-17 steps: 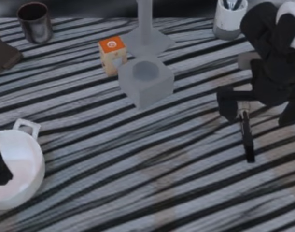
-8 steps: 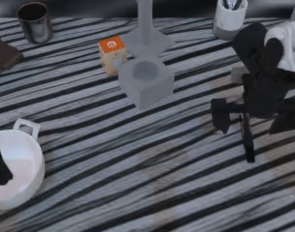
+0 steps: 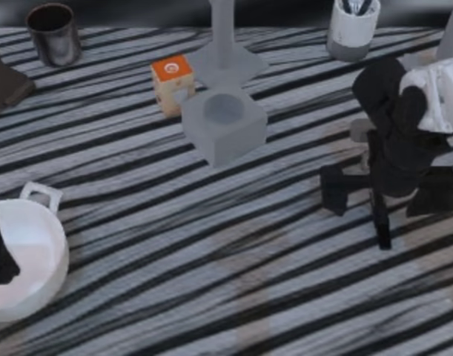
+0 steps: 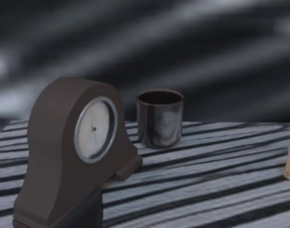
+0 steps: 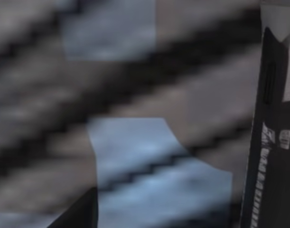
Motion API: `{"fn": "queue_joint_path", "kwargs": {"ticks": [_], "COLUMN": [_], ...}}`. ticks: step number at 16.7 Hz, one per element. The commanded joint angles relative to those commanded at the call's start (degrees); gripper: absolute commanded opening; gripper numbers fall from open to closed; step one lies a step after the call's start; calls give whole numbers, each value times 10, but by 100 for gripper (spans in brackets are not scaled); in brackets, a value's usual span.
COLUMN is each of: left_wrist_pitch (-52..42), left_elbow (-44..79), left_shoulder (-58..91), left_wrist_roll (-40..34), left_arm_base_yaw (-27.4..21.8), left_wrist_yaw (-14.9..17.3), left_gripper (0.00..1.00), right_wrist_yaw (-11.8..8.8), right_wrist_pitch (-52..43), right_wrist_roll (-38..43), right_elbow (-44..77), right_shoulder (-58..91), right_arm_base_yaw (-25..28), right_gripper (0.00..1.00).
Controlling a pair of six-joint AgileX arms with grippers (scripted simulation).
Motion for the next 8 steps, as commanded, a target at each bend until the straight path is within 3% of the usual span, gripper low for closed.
{"fn": "queue_joint_path", "kwargs": {"ticks": [1,8], "left_wrist_pitch": [0,0], "left_elbow": [0,0], "left_shoulder": [0,0], "left_wrist_roll": [0,0], "left_arm_base_yaw": [0,0], "left_wrist_yaw": [0,0], "left_gripper": [100,100], "right_wrist_yaw": [0,0], "right_wrist_pitch": [0,0], "right_wrist_roll": [0,0], "right_elbow": [0,0], "right_shoulder": [0,0], "right_arm_base_yaw": [0,0], "right_gripper": [100,47]}}
